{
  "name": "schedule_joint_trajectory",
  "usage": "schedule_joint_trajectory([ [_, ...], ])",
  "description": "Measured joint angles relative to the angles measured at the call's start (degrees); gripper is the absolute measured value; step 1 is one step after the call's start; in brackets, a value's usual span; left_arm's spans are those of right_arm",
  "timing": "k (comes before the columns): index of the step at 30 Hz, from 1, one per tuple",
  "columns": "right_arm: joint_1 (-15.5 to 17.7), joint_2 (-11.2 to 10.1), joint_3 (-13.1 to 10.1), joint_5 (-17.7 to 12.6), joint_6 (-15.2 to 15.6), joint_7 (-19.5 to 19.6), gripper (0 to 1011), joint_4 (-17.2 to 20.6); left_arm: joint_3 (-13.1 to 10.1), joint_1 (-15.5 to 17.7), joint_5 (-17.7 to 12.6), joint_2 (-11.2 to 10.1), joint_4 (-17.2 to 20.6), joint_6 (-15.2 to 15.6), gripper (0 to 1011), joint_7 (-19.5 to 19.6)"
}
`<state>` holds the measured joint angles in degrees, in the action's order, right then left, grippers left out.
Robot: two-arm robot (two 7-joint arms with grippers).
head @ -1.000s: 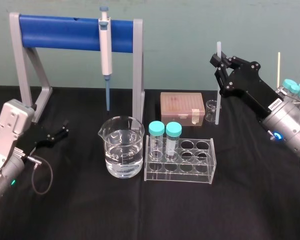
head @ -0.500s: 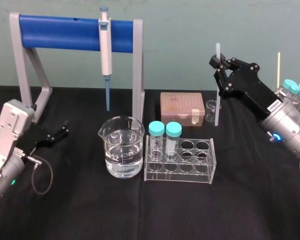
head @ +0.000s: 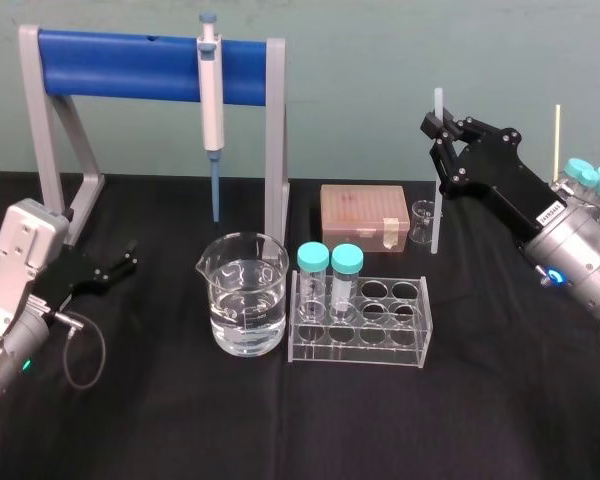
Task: Pick up the stirring rod with one hand, then place it down.
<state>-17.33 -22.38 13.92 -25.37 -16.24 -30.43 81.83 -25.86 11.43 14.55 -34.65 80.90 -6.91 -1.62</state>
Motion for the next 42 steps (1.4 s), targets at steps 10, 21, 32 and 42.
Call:
schedule_joint_trajectory([
  [10, 0.4, 0.2, 0.7, -1.2, 0.3, -1.1, 70, 0.2, 0.0, 0.0, 0.0, 0.0, 0.0, 0.0, 1000, 0.0],
  [21, 0.5, 0.6, 2.9, -2.9, 1.2, -3.3, 70, -0.6, 0.0, 0.0, 0.0, 0.0, 0.0, 0.0, 1000, 0.0],
  [32, 1.1, 0.2, 3.4, -2.8, 2.2, -2.2, 71, -1.4, 0.0, 0.0, 0.0, 0.0, 0.0, 0.0, 1000, 0.0],
  [42, 0.9, 0.5, 3.2, -2.6, 1.6, -1.6, 70, -2.7, 0.0, 0.0, 0.0, 0.0, 0.0, 0.0, 1000, 0.0],
])
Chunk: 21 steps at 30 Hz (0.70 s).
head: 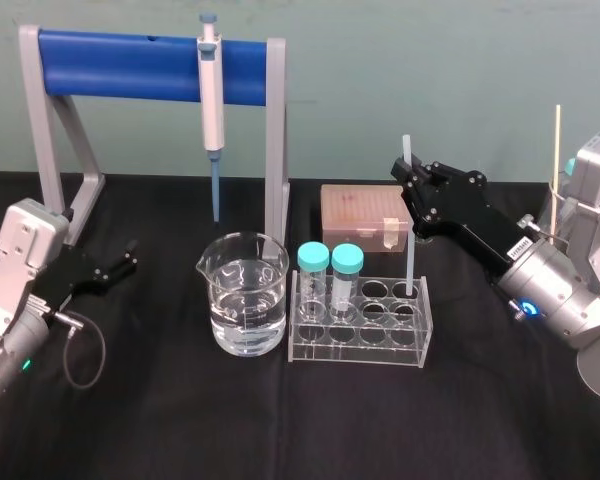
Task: Pick up the stirring rod with one hand, then place it down.
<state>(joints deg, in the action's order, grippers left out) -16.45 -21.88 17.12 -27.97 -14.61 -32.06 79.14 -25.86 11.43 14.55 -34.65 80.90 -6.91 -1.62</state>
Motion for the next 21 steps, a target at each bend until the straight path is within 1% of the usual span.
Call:
schedule_joint_trajectory([
  [8, -0.6, 0.6, 0.0, -0.1, -0.6, -0.2, 70, -1.4, 0.0, 0.0, 0.0, 0.0, 0.0, 0.0, 1000, 0.0],
  [21, -1.4, 1.2, 0.4, 0.4, -0.1, -0.2, 70, -4.3, 0.0, 0.0, 0.0, 0.0, 0.0, 0.0, 1000, 0.0],
])
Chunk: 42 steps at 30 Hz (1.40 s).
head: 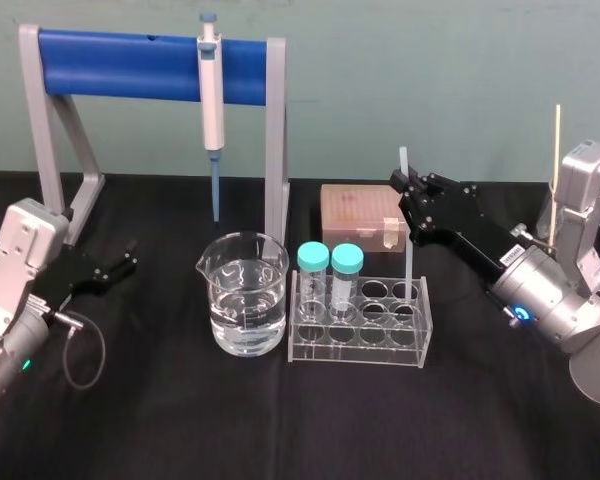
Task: Pick up the stirring rod with one hand, then place it down.
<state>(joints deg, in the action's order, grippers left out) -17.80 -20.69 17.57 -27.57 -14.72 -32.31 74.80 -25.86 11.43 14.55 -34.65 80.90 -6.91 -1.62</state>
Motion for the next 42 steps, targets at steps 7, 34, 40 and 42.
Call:
schedule_joint_trajectory([
  [7, -0.2, 0.5, 0.2, 0.1, 0.4, 0.1, 70, -1.4, 0.0, 0.0, 0.0, 0.0, 0.0, 0.0, 1000, 0.0],
  [34, -0.7, 2.0, 0.1, 0.8, 0.7, 0.9, 70, -4.4, 0.0, 0.0, 0.0, 0.0, 0.0, 0.0, 1000, 0.0],
  [40, -0.7, 2.1, 0.0, 0.9, 0.9, 1.1, 70, -4.8, 0.0, 0.0, 0.0, 0.0, 0.0, 0.0, 1000, 0.0],
  [42, -0.7, 2.2, 0.0, 0.9, 0.9, 1.1, 70, -4.9, 0.0, 0.0, 0.0, 0.0, 0.0, 0.0, 1000, 0.0],
])
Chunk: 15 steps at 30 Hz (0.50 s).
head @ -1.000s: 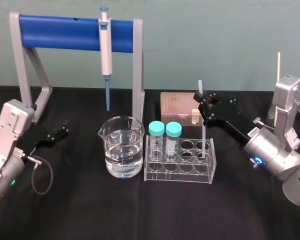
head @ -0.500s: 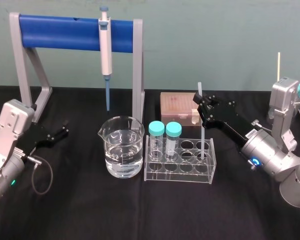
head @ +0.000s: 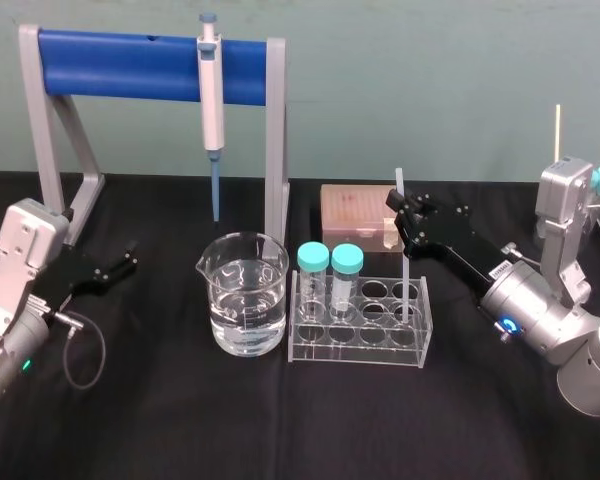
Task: Pick up the stirring rod with one hand, then place it down.
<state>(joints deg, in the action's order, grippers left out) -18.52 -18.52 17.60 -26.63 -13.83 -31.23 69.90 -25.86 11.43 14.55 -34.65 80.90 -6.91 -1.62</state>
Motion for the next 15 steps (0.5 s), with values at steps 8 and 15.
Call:
schedule_joint_trajectory([
  [8, 0.2, 0.2, -0.2, 0.0, 0.1, 0.1, 70, -0.1, 0.0, 0.0, 0.0, 0.0, 0.0, 0.0, 1000, 0.0],
  [15, 0.7, 0.4, -0.2, -0.3, 0.4, 0.3, 71, 0.2, 0.0, 0.0, 0.0, 0.0, 0.0, 0.0, 1000, 0.0],
])
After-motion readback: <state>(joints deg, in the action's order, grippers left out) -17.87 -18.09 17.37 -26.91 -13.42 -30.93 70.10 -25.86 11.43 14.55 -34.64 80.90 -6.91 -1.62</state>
